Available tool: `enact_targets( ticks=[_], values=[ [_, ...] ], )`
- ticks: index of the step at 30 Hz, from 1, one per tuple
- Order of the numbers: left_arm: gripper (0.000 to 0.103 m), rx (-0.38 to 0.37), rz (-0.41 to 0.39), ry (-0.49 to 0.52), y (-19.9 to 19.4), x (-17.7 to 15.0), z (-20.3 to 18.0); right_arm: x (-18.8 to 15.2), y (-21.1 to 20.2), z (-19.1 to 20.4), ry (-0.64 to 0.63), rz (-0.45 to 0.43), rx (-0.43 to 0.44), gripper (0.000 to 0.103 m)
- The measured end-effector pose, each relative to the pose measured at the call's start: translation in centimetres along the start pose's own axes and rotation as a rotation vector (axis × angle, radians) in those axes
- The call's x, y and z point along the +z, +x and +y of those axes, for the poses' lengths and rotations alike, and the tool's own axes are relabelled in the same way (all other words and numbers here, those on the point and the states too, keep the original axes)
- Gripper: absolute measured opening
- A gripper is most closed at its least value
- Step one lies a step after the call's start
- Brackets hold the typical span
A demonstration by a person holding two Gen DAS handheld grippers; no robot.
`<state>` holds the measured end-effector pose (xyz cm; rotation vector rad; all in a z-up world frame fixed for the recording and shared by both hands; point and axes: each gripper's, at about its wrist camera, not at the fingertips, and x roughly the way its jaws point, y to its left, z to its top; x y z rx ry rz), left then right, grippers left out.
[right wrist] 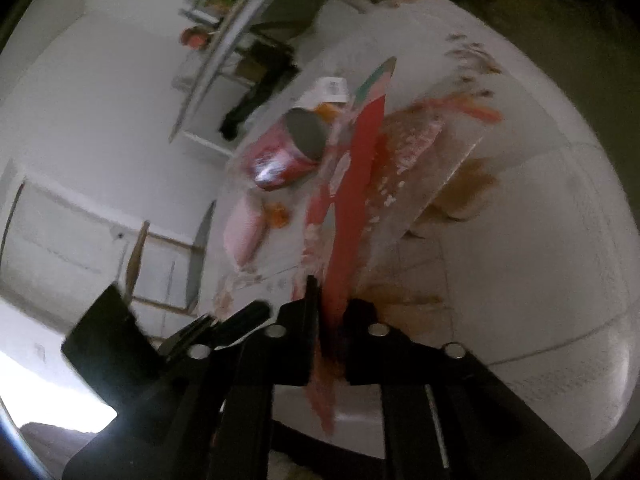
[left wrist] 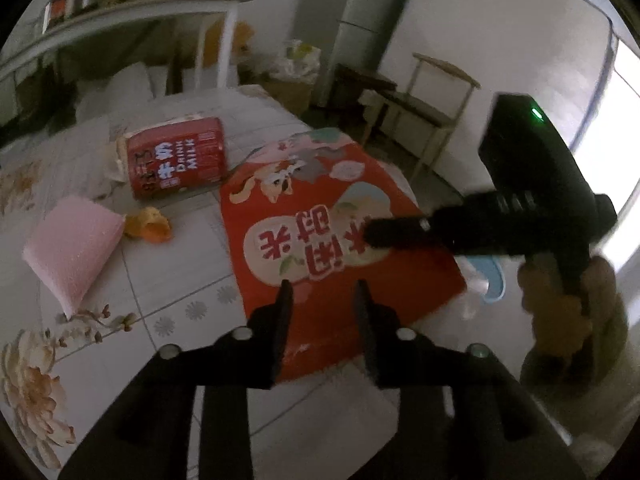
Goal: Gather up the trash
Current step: 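Grasp the red snack bag with the left tool while the right tool grasps the clear red-printed wrapper, then lift the red snack bag with the left tool while the right tool lifts the clear wrapper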
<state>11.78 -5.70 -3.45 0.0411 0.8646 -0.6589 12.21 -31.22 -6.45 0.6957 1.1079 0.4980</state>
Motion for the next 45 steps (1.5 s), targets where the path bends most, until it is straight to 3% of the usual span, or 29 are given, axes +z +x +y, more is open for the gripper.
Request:
enact_targets(
  ticks=[2, 7, 11, 17, 27, 32, 35, 38, 42, 45],
  values=[
    [0.033, 0.011, 0.025, 0.010, 0.5, -0.3, -0.2, 0.1, -0.5, -0.7, 0.024, -0.021, -0.064, 0.042],
    [0.033, 0.008, 0.034, -0.064, 1.2, 0.4, 1.3, 0.1, -2.5, -1.0, 0.024, -0.092, -0.170, 0.049],
    [0.033, 0.013, 0.023, -0.099, 1.3, 1.3, 1.9, 0.6, -3.6, -1.2, 0.036, -0.159, -0.167, 0.049],
    [0.035, 0.057, 0.055, -0.081, 2.7, 1.8, 1.6, 1.8, -3.5, -2.6, 0.093, -0.187, -0.155, 0.049],
    [0.035, 0.142, 0.108, -0.010, 5.0, 2.0, 0.0, 2.5, -3.1, -5.8, 0.200, -0.156, -0.106, 0.034],
    [0.035, 0.164, 0.111, 0.015, 5.3, 2.0, -0.2, 2.3, -3.0, -7.1, 0.256, -0.143, 0.049, 0.018],
    [0.035, 0.167, 0.110, 0.020, 5.4, 1.8, -0.2, 2.2, -3.1, -7.8, 0.284, -0.150, 0.085, 0.008],
    [0.035, 0.171, 0.112, 0.019, 5.4, 1.8, -0.1, 1.9, -3.9, -7.6, 0.272, -0.187, 0.050, 0.001],
    [0.035, 0.176, 0.112, 0.019, 5.4, 1.7, 0.0, 1.6, -6.5, -7.5, 0.254, -0.283, -0.024, 0.000],
    [0.035, 0.165, 0.116, -0.005, 5.3, 1.8, 0.4, 1.5, -8.9, -7.2, 0.247, -0.356, -0.033, 0.000]
  ],
)
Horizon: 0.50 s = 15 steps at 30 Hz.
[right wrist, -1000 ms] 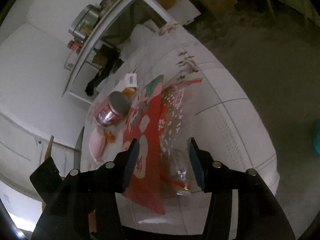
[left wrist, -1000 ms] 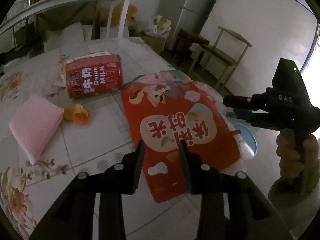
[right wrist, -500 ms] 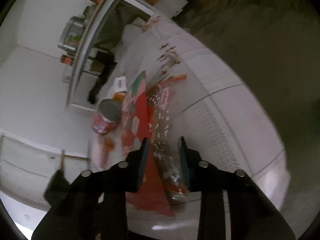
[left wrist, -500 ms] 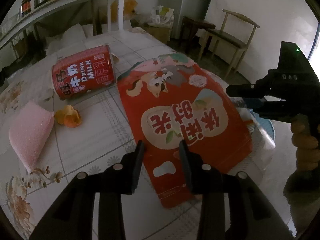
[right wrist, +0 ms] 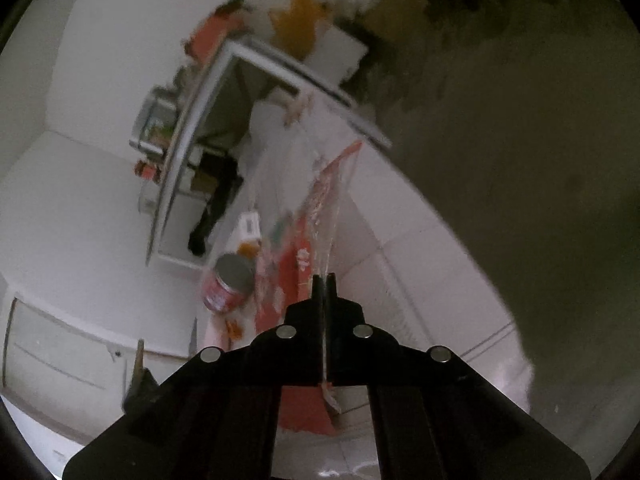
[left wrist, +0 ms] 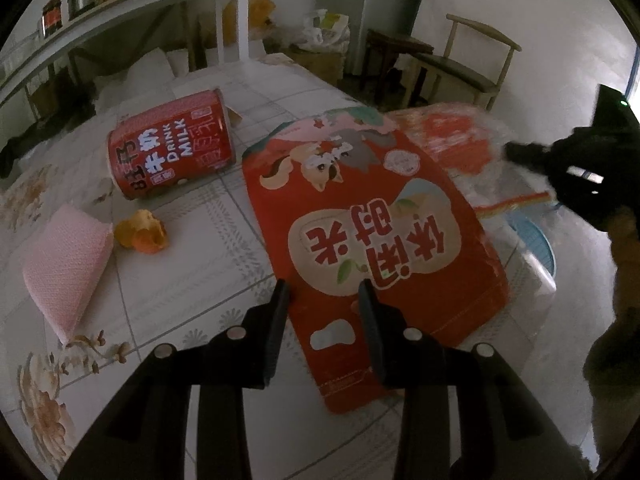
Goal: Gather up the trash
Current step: 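Lift the red snack bag with the left tool while the right tool lifts the clear wrapper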
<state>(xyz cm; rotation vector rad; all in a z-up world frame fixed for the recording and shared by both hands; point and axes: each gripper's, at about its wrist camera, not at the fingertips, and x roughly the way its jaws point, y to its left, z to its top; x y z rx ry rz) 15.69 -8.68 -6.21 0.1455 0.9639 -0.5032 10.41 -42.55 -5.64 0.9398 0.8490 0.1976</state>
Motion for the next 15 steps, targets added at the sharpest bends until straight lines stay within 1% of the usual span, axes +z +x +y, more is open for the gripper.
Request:
enact_targets(
  ticks=[2, 3, 5, 7, 8, 10, 12, 13, 14, 15],
  values=[
    [0.035, -0.025, 0.006, -0.032, 0.1, 0.2, 0.6, 0.4, -1.7, 0.2, -0.004, -0.053, 0.025, 0.000],
    [0.035, -0.050, 0.010, -0.063, 0.0, 0.2, 1.1, 0.6, -2.6, 0.3, -0.005, -0.079, 0.041, 0.000],
    [0.035, -0.088, 0.016, -0.112, -0.2, 0.2, 1.9, 0.8, -3.7, 0.3, 0.006, -0.112, 0.086, 0.000],
    [0.035, -0.123, 0.020, -0.166, -0.3, 0.0, 2.9, 1.0, -4.2, 0.3, 0.023, -0.125, 0.133, 0.000],
    [0.035, -0.143, 0.025, -0.193, -0.4, -0.1, 3.3, 1.1, -4.3, 0.3, 0.037, -0.122, 0.169, 0.000],
    [0.035, -0.179, 0.034, -0.237, -0.5, -0.1, 3.9, 0.9, -3.8, 0.3, 0.048, -0.101, 0.209, 0.000],
    [0.035, -0.240, 0.047, -0.293, -0.4, -0.2, 4.8, 0.6, -2.8, 0.4, 0.053, -0.067, 0.240, 0.000],
    [0.035, -0.273, 0.055, -0.324, -0.3, -0.2, 5.2, 0.5, -2.2, 0.4, 0.055, -0.050, 0.248, 0.000],
    [0.035, -0.296, 0.060, -0.346, -0.3, -0.2, 5.3, 0.0, -1.0, 0.6, 0.052, -0.014, 0.244, 0.000],
    [0.035, -0.336, 0.070, -0.386, -0.1, -0.3, 5.7, -0.4, -0.1, 0.7, 0.042, 0.014, 0.217, 0.000]
  ],
)
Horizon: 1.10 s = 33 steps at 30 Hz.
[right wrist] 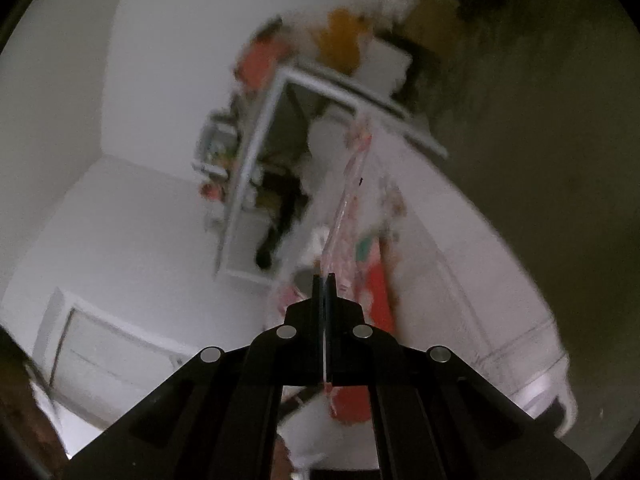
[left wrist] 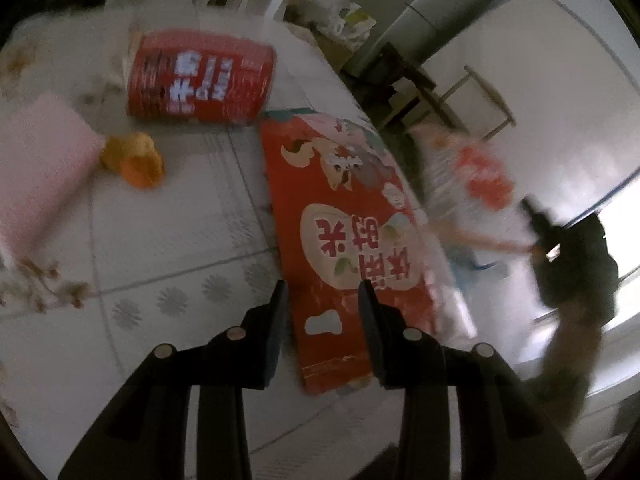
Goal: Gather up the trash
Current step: 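Lift the red snack bag with the left tool while the right tool lifts the clear wrapper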
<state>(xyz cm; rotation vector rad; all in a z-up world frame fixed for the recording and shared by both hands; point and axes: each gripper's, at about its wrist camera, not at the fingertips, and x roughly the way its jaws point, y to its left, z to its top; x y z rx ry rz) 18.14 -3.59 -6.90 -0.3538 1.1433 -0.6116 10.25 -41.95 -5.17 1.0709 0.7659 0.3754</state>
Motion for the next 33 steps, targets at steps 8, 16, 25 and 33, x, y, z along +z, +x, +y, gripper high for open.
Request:
enact_targets(
  ticks=[8, 16, 25, 33],
  values=[
    [0.035, -0.201, 0.033, -0.201, 0.1, 0.3, 2.4, -3.0, 6.2, -1.0, -0.159, 0.128, -0.346, 0.000],
    [0.034, -0.400, 0.008, -0.318, -0.5, 0.3, 3.8, -3.0, 7.5, 0.2, -0.264, 0.131, -0.401, 0.000],
    [0.032, -0.391, 0.030, -0.242, -0.3, 0.0, 1.6, -3.1, 7.2, -1.1, -0.213, 0.138, -0.351, 0.000],
    [0.007, -0.336, 0.010, -0.160, -1.7, -0.9, 0.9, -2.7, 6.6, -1.8, -0.130, 0.150, -0.283, 0.000]
  ],
)
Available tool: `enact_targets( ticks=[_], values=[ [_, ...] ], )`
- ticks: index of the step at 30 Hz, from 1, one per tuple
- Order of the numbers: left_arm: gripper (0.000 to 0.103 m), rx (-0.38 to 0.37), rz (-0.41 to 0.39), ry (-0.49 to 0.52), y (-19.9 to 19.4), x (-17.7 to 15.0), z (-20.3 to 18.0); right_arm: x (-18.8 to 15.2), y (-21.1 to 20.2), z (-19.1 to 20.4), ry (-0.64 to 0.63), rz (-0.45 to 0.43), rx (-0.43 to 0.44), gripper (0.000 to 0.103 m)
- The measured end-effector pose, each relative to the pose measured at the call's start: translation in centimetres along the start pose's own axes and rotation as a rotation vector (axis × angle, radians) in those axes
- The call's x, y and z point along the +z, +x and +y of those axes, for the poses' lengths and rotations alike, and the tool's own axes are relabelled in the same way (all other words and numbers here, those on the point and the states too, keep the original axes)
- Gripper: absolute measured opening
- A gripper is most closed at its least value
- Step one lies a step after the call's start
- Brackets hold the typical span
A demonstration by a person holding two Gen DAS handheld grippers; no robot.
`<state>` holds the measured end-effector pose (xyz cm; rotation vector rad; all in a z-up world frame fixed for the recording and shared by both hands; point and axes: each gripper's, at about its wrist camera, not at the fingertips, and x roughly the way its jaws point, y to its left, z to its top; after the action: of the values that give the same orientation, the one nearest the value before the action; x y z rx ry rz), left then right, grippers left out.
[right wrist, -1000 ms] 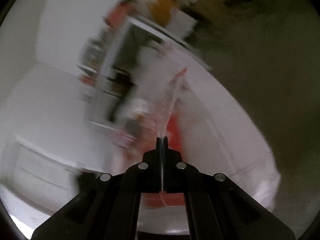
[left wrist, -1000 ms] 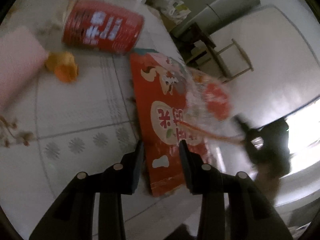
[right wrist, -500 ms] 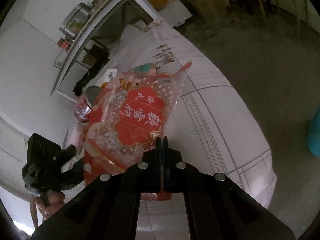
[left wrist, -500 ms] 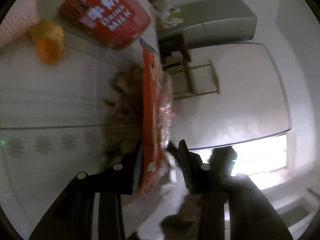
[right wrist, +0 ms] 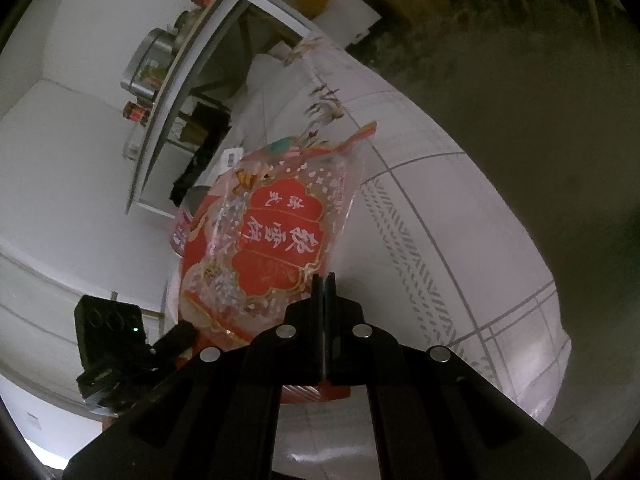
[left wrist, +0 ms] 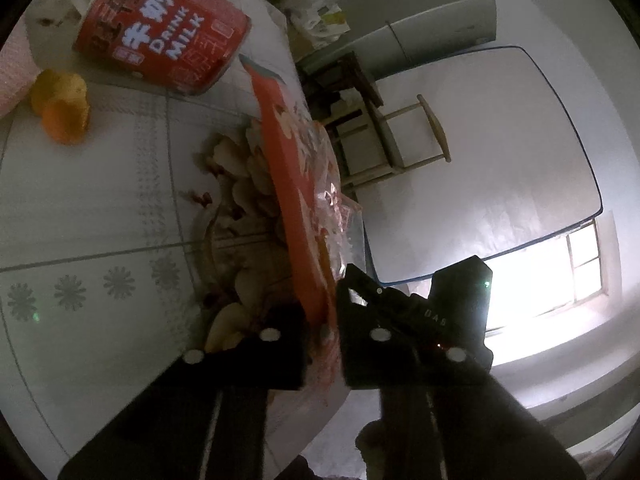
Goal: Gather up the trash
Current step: 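Lift the red snack bag with the left tool while the right tool lifts the clear wrapper, then carry both items to the blue wastebasket and open both tools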
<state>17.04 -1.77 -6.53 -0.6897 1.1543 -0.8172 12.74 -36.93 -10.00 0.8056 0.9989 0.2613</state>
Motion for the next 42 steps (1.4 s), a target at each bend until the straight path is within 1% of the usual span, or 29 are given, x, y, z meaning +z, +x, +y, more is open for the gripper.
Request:
enact_targets(
  ticks=[3, 7, 15, 22, 29, 33, 39, 42],
  values=[
    [0.004, 0.012, -0.007, 0.009, 0.1, -0.2, -0.1, -0.1, -0.3, 0.1, 0.012, -0.003, 0.011, 0.000],
    [0.002, 0.024, -0.022, 0.040, -0.2, -0.8, -0.9, 0.0, -1.3, 0.2, 0.022, -0.024, 0.033, 0.000],
    [0.001, 0.027, -0.054, 0.119, -0.5, -1.0, -3.9, 0.4, -5.2, 1.1, 0.002, -0.116, 0.073, 0.000],
    [0.001, 0.000, -0.070, 0.169, -0.7, -1.0, -6.5, 0.3, -9.2, 1.1, -0.011, -0.214, 0.083, 0.000],
    [0.001, -0.036, -0.035, 0.255, 1.6, -1.6, -10.5, -0.6, -13.4, -1.2, 0.020, -0.315, 0.060, 0.000],
    [0.001, -0.045, -0.003, 0.295, 3.3, -2.2, -11.6, -1.1, -16.0, -3.1, 0.050, -0.373, 0.032, 0.000],
    [0.001, -0.066, 0.062, 0.342, 7.0, -2.6, -14.3, -2.1, -19.6, -5.6, 0.108, -0.451, -0.020, 0.000],
    [0.001, -0.082, 0.107, 0.367, 9.5, -2.7, -15.9, -2.5, -21.3, -7.1, 0.145, -0.491, -0.055, 0.000]
  ],
)
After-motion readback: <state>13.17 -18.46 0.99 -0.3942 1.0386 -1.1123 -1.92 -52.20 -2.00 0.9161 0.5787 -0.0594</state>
